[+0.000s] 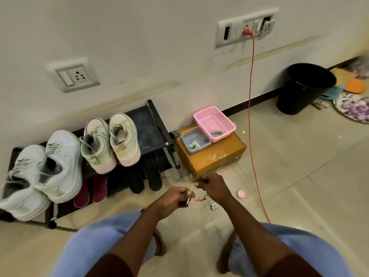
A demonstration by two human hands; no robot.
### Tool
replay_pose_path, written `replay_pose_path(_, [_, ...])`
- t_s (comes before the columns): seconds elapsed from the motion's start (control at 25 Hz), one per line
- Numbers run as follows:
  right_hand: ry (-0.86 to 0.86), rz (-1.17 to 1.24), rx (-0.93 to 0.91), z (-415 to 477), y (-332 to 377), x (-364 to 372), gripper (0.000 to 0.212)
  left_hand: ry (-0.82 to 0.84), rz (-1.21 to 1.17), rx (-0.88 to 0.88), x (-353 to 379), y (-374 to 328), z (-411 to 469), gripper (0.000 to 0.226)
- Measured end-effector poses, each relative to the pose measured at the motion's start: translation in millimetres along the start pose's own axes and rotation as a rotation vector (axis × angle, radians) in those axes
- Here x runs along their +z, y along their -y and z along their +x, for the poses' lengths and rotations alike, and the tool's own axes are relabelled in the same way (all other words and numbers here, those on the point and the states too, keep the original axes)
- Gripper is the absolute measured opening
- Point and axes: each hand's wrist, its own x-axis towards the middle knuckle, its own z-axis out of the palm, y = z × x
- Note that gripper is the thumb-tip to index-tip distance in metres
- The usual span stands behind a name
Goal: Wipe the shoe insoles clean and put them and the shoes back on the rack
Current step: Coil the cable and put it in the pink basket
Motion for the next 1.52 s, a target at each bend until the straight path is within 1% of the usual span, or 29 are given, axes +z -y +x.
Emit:
replay_pose_path(0.08, [-0.038,0.017,-0.012,-8,7,-1,0.020,-0.037,-0.334,0.044,5,-16,-13,0.025])
replay_pose_path(0.16, [-0.044,0.002,0.004,-18,12,3,0.021,-0.132,-0.613,0.099,10,-29,-18,0.026])
replay_pose_path(0.24, [0.027,-0.111,-0.029,-28,18,11,0.022,-0.238,-0.841,0.121,12,-39,-18,0.021])
replay_pose_path(0.32, [0.150,-0.246,-0.096,-35,22,21,0.025,-0.319,-0.947,0.139,12,-45,-14,0.019])
replay_pose_path(0.36, [0.204,-0.293,-0.115,-38,26,22,0.026,-0.351,-0.946,0.146,12,-47,-12,0.021])
replay_pose_path(0.44, [0.265,-0.349,-0.126,-36,33,19,0.028,-0.389,-0.865,0.140,10,-46,-7,0.024])
replay_pose_path(0.48, [0.290,-0.364,-0.125,-35,38,15,0.027,-0.395,-0.781,0.125,10,-45,-5,0.025])
replay_pose_path(0.56, [0.339,-0.384,-0.126,-29,48,5,0.025,-0.393,-0.491,0.075,8,-39,-6,0.027])
replay_pose_path(0.64, [0.346,-0.372,-0.146,-21,57,-7,0.021,-0.324,-0.209,0.017,7,-32,-10,0.028])
replay_pose_path(0.68, [0.324,-0.339,-0.153,-18,61,-13,0.020,-0.260,-0.130,-0.019,7,-29,-13,0.028])
replay_pose_path(0.76, [0.267,-0.272,-0.179,-10,65,-24,0.017,-0.131,-0.079,-0.089,9,-28,-19,0.030])
replay_pose_path(0.8, [0.249,-0.252,-0.193,-6,65,-27,0.016,-0.089,-0.091,-0.111,11,-28,-21,0.030])
replay_pose_path(0.88, [0.215,-0.183,-0.196,0,60,-29,0.015,-0.064,-0.167,-0.113,13,-28,-23,0.029])
replay_pose_path(1.0, [0.094,0.075,-0.156,1,47,-23,0.015,-0.047,-0.394,-0.084,15,-29,-23,0.027])
replay_pose_path(1.08, [0.015,0.262,-0.114,-3,39,-15,0.016,-0.002,-0.536,-0.067,17,-28,-24,0.029])
replay_pose_path(1.2, [-0.063,0.470,0.014,-10,24,1,0.017,0.033,-0.662,-0.045,22,-30,-25,0.036])
replay_pose_path(1.24, [-0.059,0.499,0.051,-14,20,7,0.017,0.023,-0.684,-0.022,22,-30,-24,0.035])
replay_pose_path(1.36, [0.031,0.593,0.162,-25,18,20,0.018,-0.037,-0.781,0.056,20,-33,-20,0.031])
replay_pose_path(1.44, [0.058,0.677,0.227,-28,19,22,0.021,-0.107,-0.820,0.062,17,-32,-17,0.031])
replay_pose_path(1.52, [0.103,0.592,0.229,-28,17,23,0.025,-0.172,-0.860,0.051,13,-30,-17,0.030])
